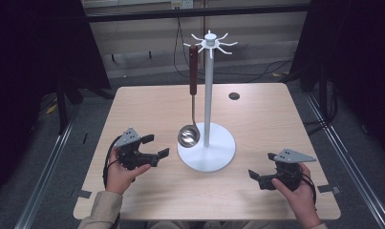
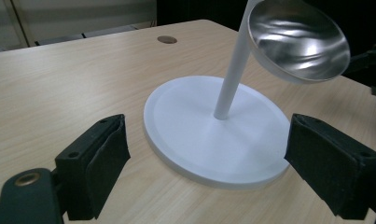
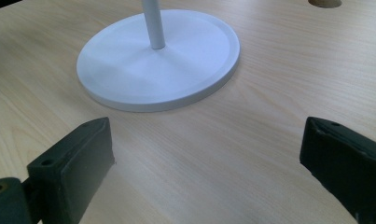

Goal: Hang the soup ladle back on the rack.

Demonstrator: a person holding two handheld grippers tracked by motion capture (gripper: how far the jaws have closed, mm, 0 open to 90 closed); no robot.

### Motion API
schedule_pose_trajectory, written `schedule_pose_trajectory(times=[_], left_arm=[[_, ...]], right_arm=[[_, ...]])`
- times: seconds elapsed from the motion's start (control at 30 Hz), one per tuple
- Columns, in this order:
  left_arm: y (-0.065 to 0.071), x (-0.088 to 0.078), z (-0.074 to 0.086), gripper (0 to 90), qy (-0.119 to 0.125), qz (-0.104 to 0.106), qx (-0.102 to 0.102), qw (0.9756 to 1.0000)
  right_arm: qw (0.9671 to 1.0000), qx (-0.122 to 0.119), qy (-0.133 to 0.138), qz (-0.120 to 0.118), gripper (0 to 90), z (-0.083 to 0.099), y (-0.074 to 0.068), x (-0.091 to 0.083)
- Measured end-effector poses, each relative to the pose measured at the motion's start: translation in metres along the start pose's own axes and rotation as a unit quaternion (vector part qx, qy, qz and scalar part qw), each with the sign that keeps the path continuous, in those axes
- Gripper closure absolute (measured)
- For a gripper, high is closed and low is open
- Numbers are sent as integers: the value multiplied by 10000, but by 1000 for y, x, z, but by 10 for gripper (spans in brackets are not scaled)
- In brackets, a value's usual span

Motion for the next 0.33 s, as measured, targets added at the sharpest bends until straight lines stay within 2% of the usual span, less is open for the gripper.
schedule_pose_trajectory(times=[0.17, 0.23, 0.33], left_arm=[[-1, -1, 5, 131, -147, -113, 60, 9998], [-1, -1, 8, 131, -182, -99, 56, 9998], [-2, 1, 11, 132, -333, -175, 148, 9992]], right_arm=[[10000, 9, 18, 13, 23, -1, 0, -1], [10000, 10, 17, 10, 23, -1, 0, -1], [10000, 4, 16, 13, 23, -1, 0, -1]])
Point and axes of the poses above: each handheld gripper's, and its own axes: x roughly forward along the jaws, z roughly out of its underside, y roughly to its right, the point moved 3 cm from there along x, roughly forward along the jaws, and after that the axes turned 9 degrees about x, right-handed, at the moved point
